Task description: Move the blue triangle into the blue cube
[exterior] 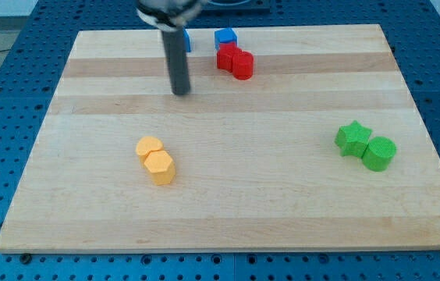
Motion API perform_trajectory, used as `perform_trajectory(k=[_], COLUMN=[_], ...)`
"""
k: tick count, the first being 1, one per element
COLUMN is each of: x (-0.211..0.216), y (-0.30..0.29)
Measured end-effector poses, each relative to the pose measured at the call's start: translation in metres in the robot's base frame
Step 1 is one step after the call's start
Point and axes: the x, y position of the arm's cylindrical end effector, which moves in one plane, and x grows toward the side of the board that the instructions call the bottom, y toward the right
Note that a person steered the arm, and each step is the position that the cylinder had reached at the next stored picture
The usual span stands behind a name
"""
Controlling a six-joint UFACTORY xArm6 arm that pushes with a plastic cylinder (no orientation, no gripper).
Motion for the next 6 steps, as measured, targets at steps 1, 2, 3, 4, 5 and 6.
perform_trajectory(k=[1,2,3,4,5,6], x=[-0.065,-0.084,-0.104,-0.104,-0.093,-0.093], y=[-0.032,-0.044,-0.019,0.023,0.037,0.054])
